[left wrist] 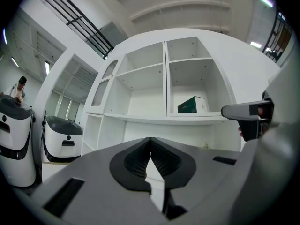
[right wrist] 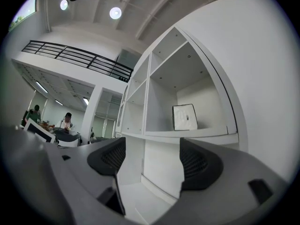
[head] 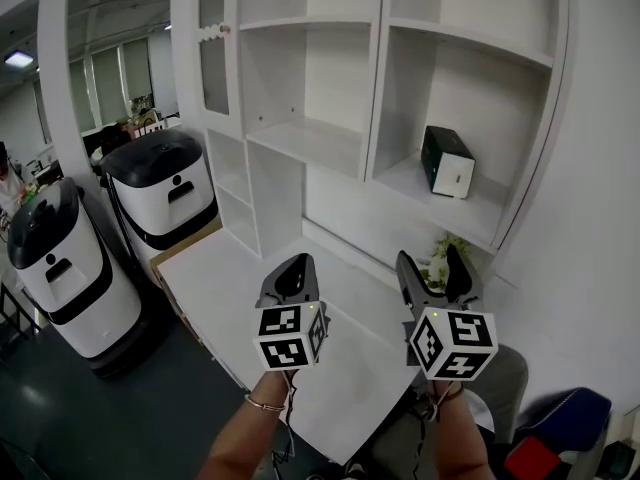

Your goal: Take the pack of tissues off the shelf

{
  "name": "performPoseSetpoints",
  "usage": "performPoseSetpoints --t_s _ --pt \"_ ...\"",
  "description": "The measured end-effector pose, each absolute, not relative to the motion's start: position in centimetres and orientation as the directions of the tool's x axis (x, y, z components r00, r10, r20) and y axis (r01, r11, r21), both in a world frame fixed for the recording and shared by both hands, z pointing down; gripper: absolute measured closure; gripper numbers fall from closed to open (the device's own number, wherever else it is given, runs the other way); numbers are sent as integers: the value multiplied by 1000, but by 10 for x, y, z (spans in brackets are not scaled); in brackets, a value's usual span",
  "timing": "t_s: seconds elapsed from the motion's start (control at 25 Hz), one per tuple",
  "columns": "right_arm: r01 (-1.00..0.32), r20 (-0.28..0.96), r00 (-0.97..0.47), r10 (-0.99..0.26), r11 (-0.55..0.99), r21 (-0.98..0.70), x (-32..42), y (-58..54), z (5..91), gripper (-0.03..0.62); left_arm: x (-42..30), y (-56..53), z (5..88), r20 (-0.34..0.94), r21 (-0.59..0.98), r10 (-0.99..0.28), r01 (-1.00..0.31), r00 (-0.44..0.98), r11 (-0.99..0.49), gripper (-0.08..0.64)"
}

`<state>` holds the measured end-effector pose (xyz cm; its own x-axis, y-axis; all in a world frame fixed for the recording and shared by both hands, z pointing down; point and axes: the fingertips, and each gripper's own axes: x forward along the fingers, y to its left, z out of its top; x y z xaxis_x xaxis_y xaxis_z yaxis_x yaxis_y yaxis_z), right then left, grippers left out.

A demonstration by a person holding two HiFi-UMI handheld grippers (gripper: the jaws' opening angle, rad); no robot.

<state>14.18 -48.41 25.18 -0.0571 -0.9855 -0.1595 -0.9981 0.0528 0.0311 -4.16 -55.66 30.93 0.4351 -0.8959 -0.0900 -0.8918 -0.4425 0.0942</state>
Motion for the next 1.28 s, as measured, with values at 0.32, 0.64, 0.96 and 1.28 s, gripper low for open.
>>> performPoseSetpoints --t_s 0.32,0.64,0.96,1.28 --pt "-999 -227 -17 -974 7 44 151 -505 200 229 -41 -567 269 -159 62 -888 -893 432 -446 543" --pt "-996 -270 31 -962 -51 67 163 -532 153 227 -45 -582 248 -187 63 -889 -898 418 -436 543" --pt "-978 -266 118 -957 -159 136 184 -561 130 222 -58 -593 235 -216 55 -891 -906 399 -419 543" --pt "-966 -214 183 -960 -216 144 207 -584 117 215 -63 -602 239 -212 70 -895 -908 392 -414 543"
